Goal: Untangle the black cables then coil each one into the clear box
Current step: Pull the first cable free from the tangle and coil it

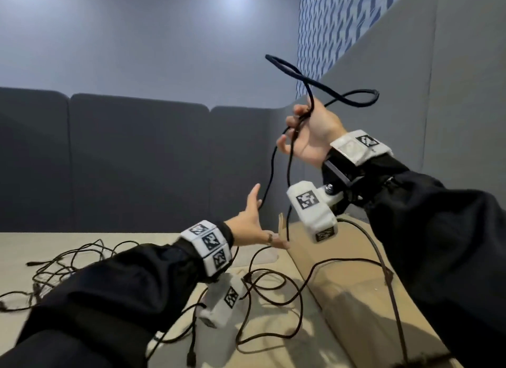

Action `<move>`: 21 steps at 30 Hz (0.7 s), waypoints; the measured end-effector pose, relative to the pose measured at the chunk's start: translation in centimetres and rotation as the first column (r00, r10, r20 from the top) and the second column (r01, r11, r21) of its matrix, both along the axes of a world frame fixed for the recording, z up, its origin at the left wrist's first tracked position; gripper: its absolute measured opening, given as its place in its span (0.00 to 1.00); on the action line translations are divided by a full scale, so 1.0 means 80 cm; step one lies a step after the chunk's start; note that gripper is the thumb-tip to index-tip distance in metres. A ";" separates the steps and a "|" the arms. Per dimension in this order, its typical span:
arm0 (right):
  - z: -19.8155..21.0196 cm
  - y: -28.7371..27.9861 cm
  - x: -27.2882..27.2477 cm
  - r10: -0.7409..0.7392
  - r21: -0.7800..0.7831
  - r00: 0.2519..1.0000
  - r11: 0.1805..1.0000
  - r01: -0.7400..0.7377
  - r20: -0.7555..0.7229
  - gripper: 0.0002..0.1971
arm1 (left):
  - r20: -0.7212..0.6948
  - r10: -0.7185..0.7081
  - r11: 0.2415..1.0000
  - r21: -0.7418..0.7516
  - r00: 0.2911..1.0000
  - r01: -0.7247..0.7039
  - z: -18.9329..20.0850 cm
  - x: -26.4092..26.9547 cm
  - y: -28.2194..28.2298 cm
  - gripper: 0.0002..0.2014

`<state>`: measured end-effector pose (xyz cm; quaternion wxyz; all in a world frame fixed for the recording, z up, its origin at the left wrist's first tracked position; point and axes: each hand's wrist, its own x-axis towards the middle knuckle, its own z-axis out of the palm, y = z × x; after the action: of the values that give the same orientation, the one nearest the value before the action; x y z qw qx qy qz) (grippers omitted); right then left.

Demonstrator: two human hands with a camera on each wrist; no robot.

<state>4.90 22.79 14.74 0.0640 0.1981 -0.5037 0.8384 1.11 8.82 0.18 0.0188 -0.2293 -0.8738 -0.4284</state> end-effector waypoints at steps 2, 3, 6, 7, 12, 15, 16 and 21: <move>0.010 -0.006 0.010 0.069 -0.070 0.998 0.995 -0.069 -0.008 0.24 | -0.018 -0.029 0.995 -0.097 0.999 0.027 -0.007 -0.013 0.018 0.67; 0.015 -0.005 0.013 0.080 -0.100 0.997 0.992 -0.080 -0.010 0.24 | -0.012 -0.032 0.986 -0.164 0.999 0.029 -0.008 -0.014 0.023 0.61; 0.023 0.005 0.015 0.033 -0.160 0.999 0.987 -0.034 -0.010 0.23 | -0.021 -0.059 0.945 -0.323 0.998 0.049 -0.012 -0.019 0.026 0.19; 0.023 0.012 0.013 0.001 -0.182 1.000 0.983 -0.003 -0.011 0.23 | -0.015 -0.052 0.946 -0.322 0.999 0.044 -0.013 -0.024 0.025 0.07; 0.009 0.067 -0.006 -0.276 -0.078 0.961 0.958 0.274 -0.010 0.23 | -0.057 0.221 0.955 -0.188 0.974 -0.228 0.001 -0.036 -0.007 0.13; -0.016 0.087 -0.024 -0.489 0.266 0.862 0.820 0.506 -0.133 0.22 | 0.030 0.374 0.915 0.154 0.927 -0.374 0.040 -0.033 -0.031 0.19; -0.026 0.086 -0.029 -0.504 0.395 0.839 0.741 0.543 -0.208 0.22 | 0.064 0.383 0.887 0.254 0.921 -0.387 0.055 -0.033 -0.037 0.21; -0.093 0.044 -0.034 -0.304 0.697 0.883 0.543 0.469 -0.357 0.13 | 0.222 0.206 0.690 0.658 0.953 -0.302 0.112 -0.007 -0.044 0.13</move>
<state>2.22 26.34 7.29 0.2063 0.1697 -0.8327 0.4850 0.59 5.33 9.12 0.1041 -0.0544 -0.6761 -0.7274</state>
